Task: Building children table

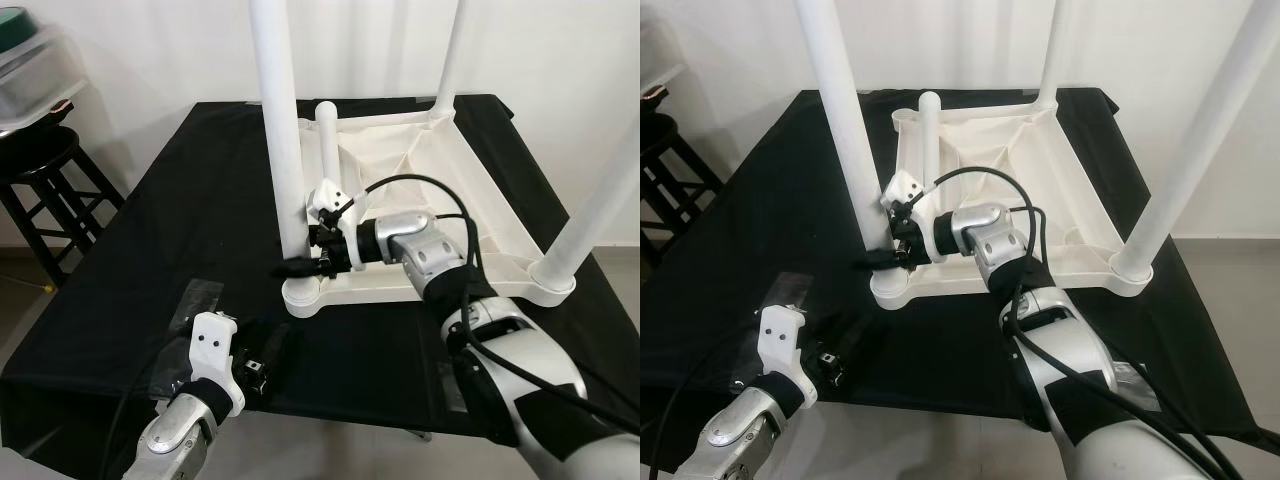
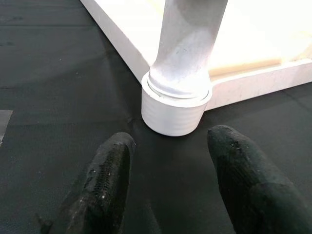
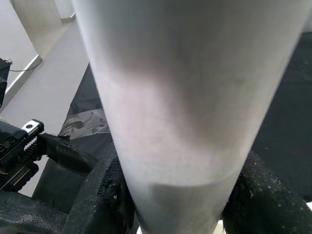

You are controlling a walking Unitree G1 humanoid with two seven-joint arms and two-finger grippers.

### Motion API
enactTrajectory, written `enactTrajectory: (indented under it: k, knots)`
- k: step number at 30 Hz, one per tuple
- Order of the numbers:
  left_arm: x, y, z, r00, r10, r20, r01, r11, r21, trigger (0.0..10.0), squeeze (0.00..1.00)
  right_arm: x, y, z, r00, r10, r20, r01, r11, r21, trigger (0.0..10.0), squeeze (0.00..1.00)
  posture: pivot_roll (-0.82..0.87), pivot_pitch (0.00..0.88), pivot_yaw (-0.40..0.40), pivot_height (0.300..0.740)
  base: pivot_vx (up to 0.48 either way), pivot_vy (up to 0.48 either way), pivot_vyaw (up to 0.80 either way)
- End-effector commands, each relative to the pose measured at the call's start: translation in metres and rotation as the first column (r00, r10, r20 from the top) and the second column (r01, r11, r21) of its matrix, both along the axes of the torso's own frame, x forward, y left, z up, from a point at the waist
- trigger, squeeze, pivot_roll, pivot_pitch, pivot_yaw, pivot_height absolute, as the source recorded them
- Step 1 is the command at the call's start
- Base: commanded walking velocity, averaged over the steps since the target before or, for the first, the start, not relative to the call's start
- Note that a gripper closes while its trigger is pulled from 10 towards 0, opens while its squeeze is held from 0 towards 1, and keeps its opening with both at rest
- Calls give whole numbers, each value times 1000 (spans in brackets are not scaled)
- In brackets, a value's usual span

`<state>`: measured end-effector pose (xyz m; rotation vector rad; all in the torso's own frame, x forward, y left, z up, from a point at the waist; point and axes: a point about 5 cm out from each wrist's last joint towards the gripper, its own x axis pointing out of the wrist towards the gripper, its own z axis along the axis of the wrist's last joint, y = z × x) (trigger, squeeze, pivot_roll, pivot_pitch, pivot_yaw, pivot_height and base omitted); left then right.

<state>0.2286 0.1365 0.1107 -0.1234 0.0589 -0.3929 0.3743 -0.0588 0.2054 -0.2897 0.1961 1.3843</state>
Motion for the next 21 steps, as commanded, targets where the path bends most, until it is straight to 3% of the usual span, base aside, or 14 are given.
enactTrajectory:
  k: [1,10,11,12,13,14,15,17,18,21]
  knots:
    - [-2,1,-3,1000,5,-7,-5,1000,18,10000,0,-3,3,-7,999,29,-26,-29,1000,7,0,0,11,79,44,740,0,0,0]
    - [-3,1,-2,1000,6,-5,-6,1000,15,10000,0,-2,-22,-31,991,-132,6,132,991,17,0,0,-1,88,41,740,0,0,0]
    - [-4,2,-2,1000,7,-5,-7,1000,15,10000,0,1,-23,-40,945,-327,-12,327,942,74,0,0,-9,91,33,740,0,0,0]
    - [-4,3,-1,1000,8,-4,-8,1000,16,10000,0,-1,-28,-58,733,-678,-52,680,728,83,0,0,-16,98,37,740,0,0,0]
    - [-4,3,-1,1000,9,-4,-8,1000,17,10000,0,-21,-18,-75,634,-766,-108,773,632,55,0,0,-20,107,51,740,0,0,0]
    - [-3,4,-1,1000,8,-5,-8,1000,20,10000,0,-40,-8,-83,576,-809,-115,816,578,23,0,0,-23,102,61,740,0,0,0]
    - [-3,4,-1,1000,7,-5,-7,1000,24,10000,0,-51,6,-84,628,-771,-102,777,630,21,0,0,-23,102,61,740,0,0,0]
    - [-3,4,-1,1000,7,-5,-7,1000,24,10000,0,-51,6,-84,628,-771,-102,777,630,21,0,0,-23,102,61,740,0,0,0]
    - [-3,4,-2,1000,7,-5,-7,1000,23,10000,0,-51,13,-82,673,-735,-84,739,673,31,0,0,-18,92,52,740,0,0,0]
    - [-2,4,-2,1000,6,-6,-6,1000,22,10000,0,-45,17,-80,689,-722,-64,725,688,38,0,0,-9,87,39,740,0,0,0]
